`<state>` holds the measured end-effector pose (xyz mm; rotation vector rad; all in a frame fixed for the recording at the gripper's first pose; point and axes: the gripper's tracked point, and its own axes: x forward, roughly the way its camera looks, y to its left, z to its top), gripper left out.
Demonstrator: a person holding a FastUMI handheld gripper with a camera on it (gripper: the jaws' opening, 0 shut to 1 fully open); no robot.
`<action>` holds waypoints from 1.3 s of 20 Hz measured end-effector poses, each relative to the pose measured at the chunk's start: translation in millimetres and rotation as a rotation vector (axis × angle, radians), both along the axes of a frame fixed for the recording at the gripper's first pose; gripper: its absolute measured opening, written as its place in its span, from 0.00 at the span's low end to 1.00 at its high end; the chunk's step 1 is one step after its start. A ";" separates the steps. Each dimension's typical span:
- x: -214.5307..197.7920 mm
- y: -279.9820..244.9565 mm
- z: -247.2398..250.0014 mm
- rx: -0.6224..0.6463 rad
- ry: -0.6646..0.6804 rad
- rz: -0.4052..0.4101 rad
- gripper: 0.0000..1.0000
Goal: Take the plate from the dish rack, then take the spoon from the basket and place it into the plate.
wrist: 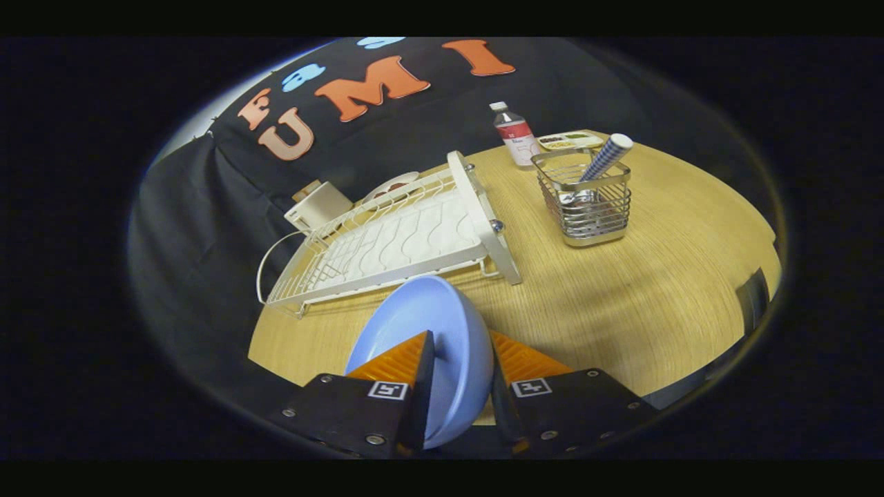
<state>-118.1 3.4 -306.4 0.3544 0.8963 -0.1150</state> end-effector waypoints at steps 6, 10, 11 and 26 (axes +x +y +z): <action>11.8 -21.2 2.0 -0.133 -0.080 -0.014 0.63; 25.1 -49.8 27.7 -0.252 -0.198 -0.039 0.77; 27.8 -57.3 34.6 -0.293 -0.227 -0.043 0.78; 80.7 -148.3 88.7 -0.522 -0.481 -0.224 0.62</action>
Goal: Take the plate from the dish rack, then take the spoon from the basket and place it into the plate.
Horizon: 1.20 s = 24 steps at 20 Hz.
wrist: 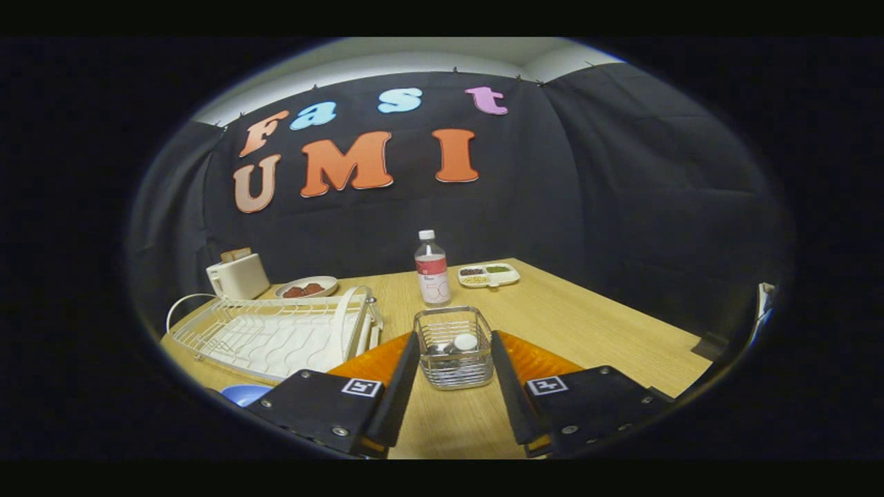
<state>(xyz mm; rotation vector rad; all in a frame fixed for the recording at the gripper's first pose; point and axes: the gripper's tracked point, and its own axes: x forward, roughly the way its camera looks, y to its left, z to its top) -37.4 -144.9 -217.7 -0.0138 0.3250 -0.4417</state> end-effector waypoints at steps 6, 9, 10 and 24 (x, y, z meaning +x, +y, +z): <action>8.5 0.1 -7.0 0.014 0.004 0.004 0.21; 12.6 3.8 0.8 0.041 -0.018 0.016 0.13; 13.1 6.5 4.7 0.054 -0.023 0.025 0.11; -19.1 42.5 111.7 -0.006 -0.163 0.115 0.10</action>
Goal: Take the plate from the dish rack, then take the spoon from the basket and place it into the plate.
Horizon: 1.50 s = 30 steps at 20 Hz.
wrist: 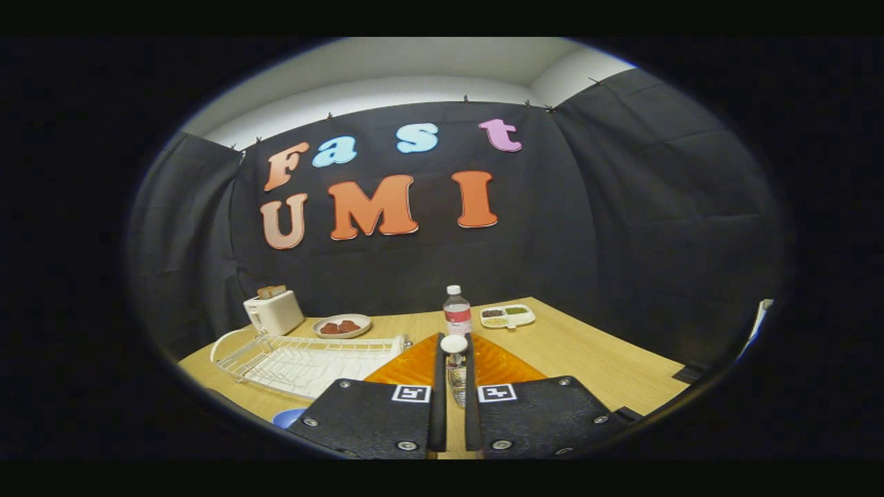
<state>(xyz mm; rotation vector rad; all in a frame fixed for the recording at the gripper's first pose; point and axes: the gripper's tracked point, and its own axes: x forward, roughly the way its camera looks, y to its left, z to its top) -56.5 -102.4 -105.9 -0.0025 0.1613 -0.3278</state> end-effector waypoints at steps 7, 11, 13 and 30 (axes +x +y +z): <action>-29.2 44.4 28.6 0.029 -0.037 0.146 0.10; -45.7 67.0 22.4 0.055 -0.024 0.226 0.10; -51.6 80.0 15.0 0.070 -0.010 0.265 0.10; -79.1 181.0 -89.9 0.091 0.098 0.527 0.10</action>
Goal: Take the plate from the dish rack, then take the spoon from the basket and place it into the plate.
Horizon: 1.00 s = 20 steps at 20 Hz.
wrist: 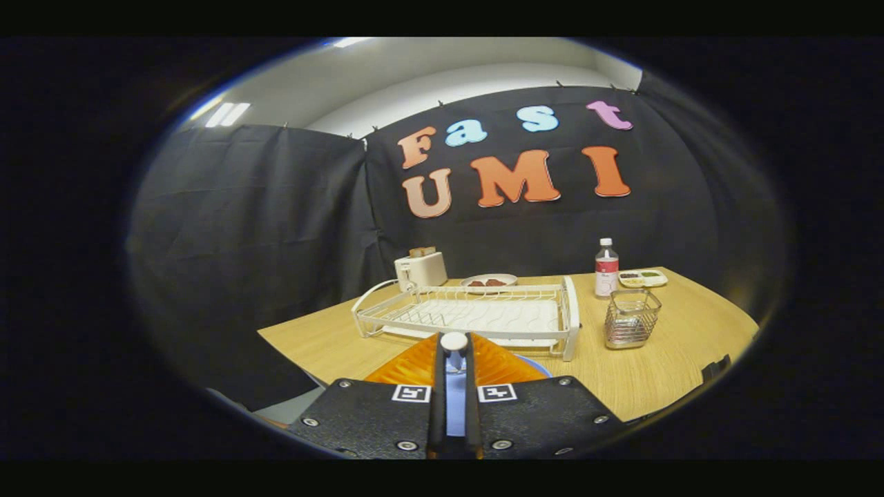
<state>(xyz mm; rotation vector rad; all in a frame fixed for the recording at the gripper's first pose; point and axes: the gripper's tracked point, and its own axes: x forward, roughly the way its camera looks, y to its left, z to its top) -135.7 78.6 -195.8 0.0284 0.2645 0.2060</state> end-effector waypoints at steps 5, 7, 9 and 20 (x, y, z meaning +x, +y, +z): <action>12.2 -1.5 -20.3 -0.001 0.018 -0.016 0.10; 16.3 -3.6 -25.8 -0.005 0.024 -0.026 0.11; 20.0 -4.7 -31.2 -0.009 0.031 -0.032 0.11; 22.8 -8.9 -17.0 -0.007 0.057 -0.051 0.27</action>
